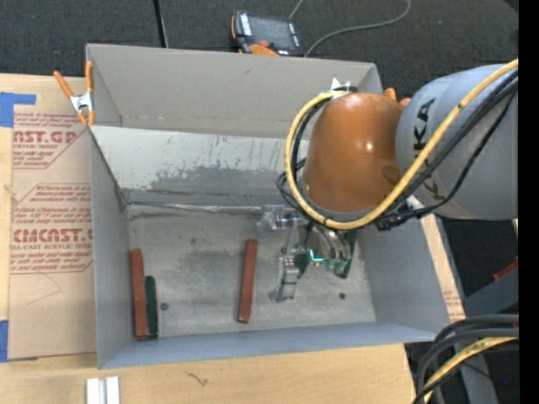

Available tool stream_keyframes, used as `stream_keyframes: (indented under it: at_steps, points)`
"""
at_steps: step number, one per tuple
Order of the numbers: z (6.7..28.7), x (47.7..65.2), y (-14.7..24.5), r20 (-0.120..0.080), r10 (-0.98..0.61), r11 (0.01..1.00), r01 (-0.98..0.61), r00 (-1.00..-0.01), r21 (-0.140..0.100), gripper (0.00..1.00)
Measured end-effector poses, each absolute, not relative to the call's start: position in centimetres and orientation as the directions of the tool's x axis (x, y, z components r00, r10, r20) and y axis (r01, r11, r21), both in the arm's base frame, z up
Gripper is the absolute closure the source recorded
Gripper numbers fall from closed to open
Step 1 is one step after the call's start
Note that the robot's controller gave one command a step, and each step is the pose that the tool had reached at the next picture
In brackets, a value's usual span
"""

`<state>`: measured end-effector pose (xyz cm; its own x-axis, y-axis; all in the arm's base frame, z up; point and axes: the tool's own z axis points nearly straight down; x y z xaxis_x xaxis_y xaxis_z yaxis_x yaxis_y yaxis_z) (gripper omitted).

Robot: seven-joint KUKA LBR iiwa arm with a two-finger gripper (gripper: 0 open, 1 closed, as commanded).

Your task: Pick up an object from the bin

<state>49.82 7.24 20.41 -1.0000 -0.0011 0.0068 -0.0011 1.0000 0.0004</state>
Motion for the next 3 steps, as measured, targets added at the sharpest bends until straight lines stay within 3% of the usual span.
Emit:
stream_keyframes:
  at_steps: [1, 2, 3]
  points:
    - [6.8, 51.6, 6.6, 0.003, -0.398, 0.917, -0.398, -0.917, 0.002, 0.00]
    - [7.1, 51.7, 6.6, 0.000, -0.397, 0.918, -0.397, -0.918, 0.001, 1.00]
    - [21.0, 53.5, 2.5, -0.010, -0.387, 0.922, -0.387, -0.922, -0.004, 1.00]
